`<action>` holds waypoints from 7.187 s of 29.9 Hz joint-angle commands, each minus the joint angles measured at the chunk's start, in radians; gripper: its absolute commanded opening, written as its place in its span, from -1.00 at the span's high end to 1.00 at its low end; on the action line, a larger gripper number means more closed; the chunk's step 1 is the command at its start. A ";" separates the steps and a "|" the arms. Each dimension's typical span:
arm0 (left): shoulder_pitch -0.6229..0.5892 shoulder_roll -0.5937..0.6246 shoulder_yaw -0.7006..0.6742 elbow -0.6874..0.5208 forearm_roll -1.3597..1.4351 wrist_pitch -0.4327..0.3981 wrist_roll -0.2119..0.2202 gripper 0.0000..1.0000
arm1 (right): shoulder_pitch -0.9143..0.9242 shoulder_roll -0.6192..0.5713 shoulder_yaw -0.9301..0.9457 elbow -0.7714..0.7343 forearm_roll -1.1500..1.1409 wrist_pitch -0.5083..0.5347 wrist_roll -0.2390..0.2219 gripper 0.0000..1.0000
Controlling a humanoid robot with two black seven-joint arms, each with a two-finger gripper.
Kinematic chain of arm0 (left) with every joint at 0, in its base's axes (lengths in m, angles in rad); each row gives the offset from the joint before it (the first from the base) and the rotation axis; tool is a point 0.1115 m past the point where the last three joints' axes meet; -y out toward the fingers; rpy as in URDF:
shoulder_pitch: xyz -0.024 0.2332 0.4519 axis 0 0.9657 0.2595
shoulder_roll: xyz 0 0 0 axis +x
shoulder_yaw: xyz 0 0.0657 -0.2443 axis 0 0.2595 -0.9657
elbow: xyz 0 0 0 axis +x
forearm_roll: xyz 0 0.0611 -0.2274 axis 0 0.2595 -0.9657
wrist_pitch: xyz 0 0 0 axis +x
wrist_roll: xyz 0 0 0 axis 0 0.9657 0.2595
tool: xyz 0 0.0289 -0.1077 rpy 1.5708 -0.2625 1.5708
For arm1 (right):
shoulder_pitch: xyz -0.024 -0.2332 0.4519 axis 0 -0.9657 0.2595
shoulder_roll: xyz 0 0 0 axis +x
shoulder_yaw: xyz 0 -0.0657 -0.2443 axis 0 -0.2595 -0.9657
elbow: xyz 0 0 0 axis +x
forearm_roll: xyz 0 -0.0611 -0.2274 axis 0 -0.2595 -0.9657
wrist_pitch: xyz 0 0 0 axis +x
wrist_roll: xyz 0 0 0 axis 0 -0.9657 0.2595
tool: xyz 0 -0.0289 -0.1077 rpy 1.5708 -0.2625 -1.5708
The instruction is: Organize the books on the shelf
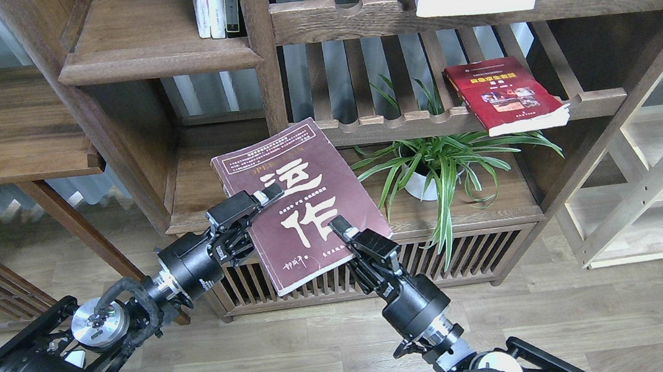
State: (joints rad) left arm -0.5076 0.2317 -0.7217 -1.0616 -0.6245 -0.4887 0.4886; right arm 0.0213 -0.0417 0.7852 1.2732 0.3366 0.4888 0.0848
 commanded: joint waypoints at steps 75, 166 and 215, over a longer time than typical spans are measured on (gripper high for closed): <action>0.153 0.135 -0.464 -0.365 0.598 0.000 0.000 1.00 | 0.040 -0.032 0.298 -0.219 -0.045 0.000 0.010 -0.78; -0.140 -0.040 -0.908 -0.308 1.520 0.062 -0.517 1.00 | 0.054 0.008 0.192 -0.224 -0.088 0.000 0.003 -0.82; -0.402 -0.196 -0.506 0.041 1.523 0.734 -0.752 1.00 | -0.004 0.006 0.143 -0.216 -0.088 0.000 0.003 -0.82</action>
State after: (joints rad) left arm -0.8914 0.0372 -1.2313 -1.0635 0.9004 0.2552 -0.2525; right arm 0.0199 -0.0352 0.9281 1.0569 0.2484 0.4887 0.0868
